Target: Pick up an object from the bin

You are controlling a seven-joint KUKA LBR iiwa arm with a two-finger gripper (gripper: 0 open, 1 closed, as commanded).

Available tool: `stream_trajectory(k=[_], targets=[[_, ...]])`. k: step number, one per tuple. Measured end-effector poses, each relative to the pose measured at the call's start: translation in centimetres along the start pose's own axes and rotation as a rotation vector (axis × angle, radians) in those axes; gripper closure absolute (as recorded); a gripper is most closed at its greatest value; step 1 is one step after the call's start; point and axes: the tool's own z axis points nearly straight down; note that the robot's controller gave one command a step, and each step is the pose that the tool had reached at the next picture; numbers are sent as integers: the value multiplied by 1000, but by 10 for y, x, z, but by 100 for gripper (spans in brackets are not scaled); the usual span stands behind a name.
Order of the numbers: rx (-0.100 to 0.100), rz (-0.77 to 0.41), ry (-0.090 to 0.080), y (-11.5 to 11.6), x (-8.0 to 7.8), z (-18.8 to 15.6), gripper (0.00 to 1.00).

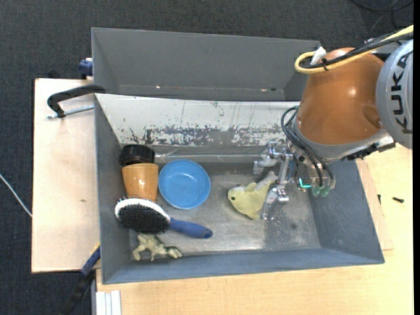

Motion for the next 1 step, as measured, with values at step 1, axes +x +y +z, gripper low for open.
stream_trajectory(k=[1], targets=[[0, -77, -12, -33, -68, 147, 0]])
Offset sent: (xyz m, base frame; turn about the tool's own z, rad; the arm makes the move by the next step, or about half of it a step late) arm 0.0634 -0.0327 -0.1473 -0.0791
